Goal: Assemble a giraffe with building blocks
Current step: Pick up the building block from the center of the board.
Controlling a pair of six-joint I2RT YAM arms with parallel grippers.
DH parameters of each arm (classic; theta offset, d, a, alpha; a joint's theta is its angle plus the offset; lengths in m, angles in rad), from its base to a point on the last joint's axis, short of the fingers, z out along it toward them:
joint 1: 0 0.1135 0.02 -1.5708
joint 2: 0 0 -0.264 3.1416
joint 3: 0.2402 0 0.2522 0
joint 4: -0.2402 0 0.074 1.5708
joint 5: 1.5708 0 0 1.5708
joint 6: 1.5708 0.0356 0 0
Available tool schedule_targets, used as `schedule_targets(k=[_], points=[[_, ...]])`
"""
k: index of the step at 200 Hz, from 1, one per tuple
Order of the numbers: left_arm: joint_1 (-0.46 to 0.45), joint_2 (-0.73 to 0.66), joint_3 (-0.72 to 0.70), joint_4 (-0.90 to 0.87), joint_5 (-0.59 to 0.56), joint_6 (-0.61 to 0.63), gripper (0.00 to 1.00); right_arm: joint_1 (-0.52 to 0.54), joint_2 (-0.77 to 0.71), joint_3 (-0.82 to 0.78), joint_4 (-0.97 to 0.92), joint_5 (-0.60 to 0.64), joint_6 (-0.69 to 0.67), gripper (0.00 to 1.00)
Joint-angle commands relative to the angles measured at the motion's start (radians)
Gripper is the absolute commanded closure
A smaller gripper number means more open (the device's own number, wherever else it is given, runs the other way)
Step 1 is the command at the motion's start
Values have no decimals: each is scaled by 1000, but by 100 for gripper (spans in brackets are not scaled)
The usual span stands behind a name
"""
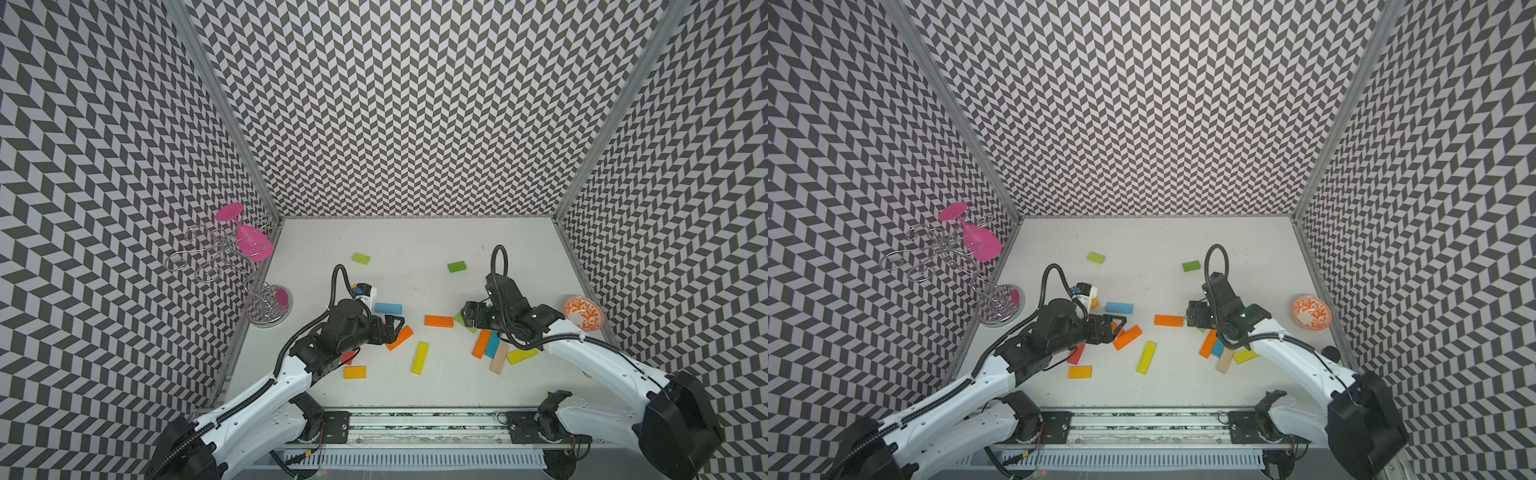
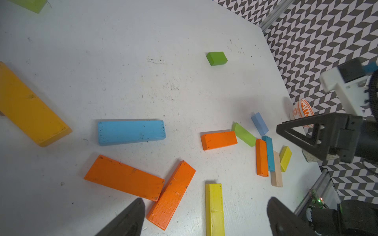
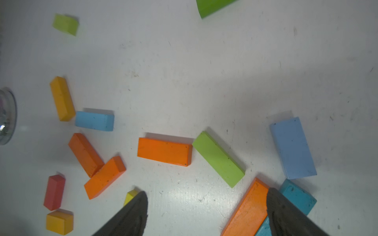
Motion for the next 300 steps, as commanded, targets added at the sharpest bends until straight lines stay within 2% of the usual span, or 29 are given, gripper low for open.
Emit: schedule_targets(k=[1, 47, 68, 102, 142, 224, 254, 281, 291, 300], points=[[-9, -5, -3, 37, 22, -22, 6, 35, 58, 0, 23, -49, -59, 14], [-10, -27, 0, 18, 9, -23, 5, 212, 203, 85, 34, 15, -199, 9], [-10, -52, 10, -5, 0, -25, 3, 251, 224, 119, 60, 57, -293, 8], [-10, -103, 26, -44, -27, -23, 2, 254, 239, 163, 105, 106, -472, 8], [-10, -116, 34, -60, -31, -23, 2, 249, 369, 249, 62, 77, -677, 8], [-10, -158, 33, -100, -46, -20, 1, 179, 504, 281, 69, 39, -842, 12], [-9, -157, 27, -93, -44, -23, 1, 179, 555, 292, 66, -4, -846, 18], [-9, -157, 31, -93, -45, -19, 1, 179, 562, 276, 72, 2, -830, 28], [-10, -155, 33, -91, -46, -18, 1, 178, 561, 274, 69, 9, -821, 35], [-9, -152, 33, -90, -45, -16, 1, 178, 554, 273, 68, 14, -812, 45]])
